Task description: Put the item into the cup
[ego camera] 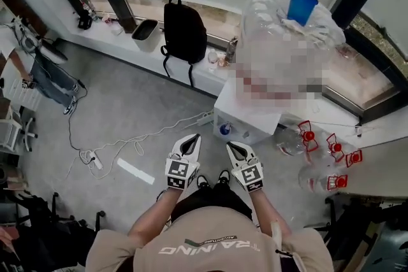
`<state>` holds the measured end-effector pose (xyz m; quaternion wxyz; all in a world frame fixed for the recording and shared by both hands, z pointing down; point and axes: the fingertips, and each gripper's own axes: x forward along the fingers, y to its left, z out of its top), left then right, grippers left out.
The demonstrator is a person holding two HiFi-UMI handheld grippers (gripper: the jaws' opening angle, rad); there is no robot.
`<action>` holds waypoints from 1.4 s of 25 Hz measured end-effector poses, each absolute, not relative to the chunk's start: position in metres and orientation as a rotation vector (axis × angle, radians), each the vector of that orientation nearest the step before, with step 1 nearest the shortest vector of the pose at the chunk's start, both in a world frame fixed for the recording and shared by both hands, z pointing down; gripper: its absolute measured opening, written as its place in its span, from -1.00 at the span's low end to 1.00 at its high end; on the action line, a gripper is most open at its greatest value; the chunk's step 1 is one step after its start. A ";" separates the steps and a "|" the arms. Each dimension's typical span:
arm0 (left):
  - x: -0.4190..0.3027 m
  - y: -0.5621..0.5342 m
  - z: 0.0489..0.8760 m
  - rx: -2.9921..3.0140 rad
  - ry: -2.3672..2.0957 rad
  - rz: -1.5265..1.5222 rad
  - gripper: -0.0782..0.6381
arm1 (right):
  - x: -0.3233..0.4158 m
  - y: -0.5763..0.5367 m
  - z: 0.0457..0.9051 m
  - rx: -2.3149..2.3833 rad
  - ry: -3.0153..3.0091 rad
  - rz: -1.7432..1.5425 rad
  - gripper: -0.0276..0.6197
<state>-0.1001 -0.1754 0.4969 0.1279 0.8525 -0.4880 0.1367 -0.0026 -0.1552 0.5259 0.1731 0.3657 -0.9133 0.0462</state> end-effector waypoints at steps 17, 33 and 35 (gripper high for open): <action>-0.112 -0.197 0.376 2.610 -1.528 0.252 -0.76 | 0.005 -0.174 0.371 1.151 -2.734 0.025 -0.88; -0.123 -0.194 0.322 2.644 -1.703 0.147 -0.76 | -0.005 -0.186 0.319 1.105 -2.784 -0.142 -0.88; -0.120 -0.193 0.324 2.649 -1.689 0.150 -0.76 | -0.003 -0.187 0.319 1.125 -2.780 -0.139 -0.88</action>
